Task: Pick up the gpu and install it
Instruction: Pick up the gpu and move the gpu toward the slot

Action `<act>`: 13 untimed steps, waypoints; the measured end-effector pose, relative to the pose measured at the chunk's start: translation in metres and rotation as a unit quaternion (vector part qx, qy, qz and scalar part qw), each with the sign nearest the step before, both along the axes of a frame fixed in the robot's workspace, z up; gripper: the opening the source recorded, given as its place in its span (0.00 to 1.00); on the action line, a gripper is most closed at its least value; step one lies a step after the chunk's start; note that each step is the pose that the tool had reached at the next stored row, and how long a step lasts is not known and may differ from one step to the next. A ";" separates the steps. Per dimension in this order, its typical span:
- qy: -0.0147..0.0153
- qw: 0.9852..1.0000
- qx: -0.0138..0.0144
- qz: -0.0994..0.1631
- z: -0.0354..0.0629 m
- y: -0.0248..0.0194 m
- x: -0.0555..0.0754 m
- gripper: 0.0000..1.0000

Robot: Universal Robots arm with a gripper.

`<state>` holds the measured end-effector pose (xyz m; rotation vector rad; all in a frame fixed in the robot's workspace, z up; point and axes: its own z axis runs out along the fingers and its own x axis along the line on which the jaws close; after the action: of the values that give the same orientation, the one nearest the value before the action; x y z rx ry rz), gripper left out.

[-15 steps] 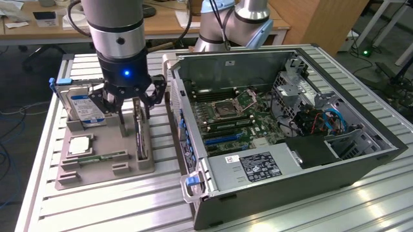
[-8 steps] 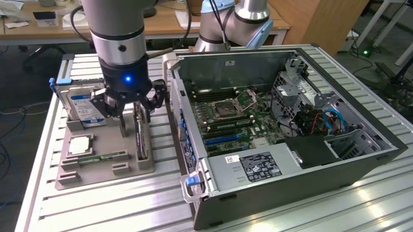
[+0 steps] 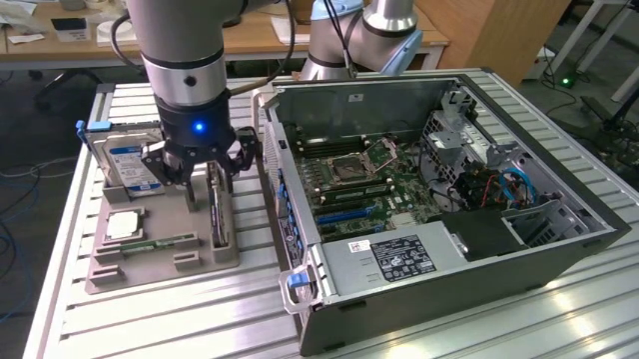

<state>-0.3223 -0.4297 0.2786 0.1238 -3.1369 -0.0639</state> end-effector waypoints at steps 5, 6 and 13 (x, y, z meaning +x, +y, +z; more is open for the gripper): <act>0.000 1.000 0.000 0.000 -0.0033 0.0000 0.000 0.59; 0.000 1.000 0.000 0.000 -0.0041 0.0000 0.000 0.59; 0.000 1.000 0.000 0.000 -0.0092 0.0000 0.000 0.59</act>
<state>-0.3223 -0.4297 0.2694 0.1237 -3.1369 -0.0639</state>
